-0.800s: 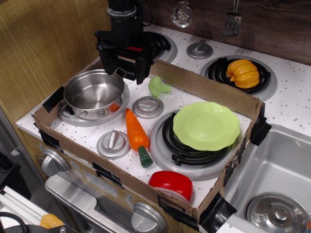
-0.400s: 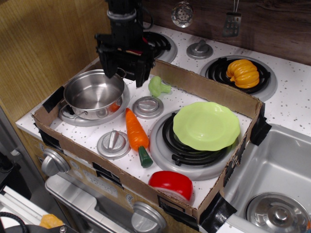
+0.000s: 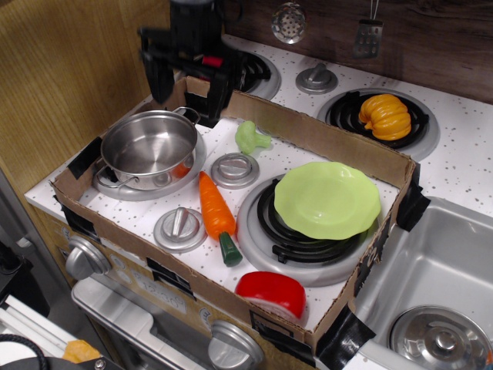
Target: Put carrot on plate
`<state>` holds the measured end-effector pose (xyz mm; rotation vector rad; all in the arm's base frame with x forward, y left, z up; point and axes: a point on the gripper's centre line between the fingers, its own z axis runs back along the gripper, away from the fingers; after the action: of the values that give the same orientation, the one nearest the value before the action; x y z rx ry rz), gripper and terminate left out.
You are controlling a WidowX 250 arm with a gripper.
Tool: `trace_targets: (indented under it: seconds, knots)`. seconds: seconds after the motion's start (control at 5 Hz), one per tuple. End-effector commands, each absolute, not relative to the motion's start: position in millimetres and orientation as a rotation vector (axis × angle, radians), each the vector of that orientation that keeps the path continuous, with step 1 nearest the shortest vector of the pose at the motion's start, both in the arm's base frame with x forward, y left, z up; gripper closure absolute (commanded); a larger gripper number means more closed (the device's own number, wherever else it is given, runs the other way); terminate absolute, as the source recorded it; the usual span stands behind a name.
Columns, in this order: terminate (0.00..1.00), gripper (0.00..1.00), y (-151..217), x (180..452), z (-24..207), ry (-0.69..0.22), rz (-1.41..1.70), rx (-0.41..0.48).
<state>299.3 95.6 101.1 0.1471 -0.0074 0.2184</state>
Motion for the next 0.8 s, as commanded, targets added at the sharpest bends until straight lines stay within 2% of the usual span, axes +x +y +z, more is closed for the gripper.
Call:
trace_targets:
  seconds: [0.0, 0.6]
  knots:
    - [0.0, 0.0, 71, 260, 103, -0.104, 0.569, 0.113]
    - [0.0, 0.0, 43, 263, 76, -0.105, 0.748, 0.025]
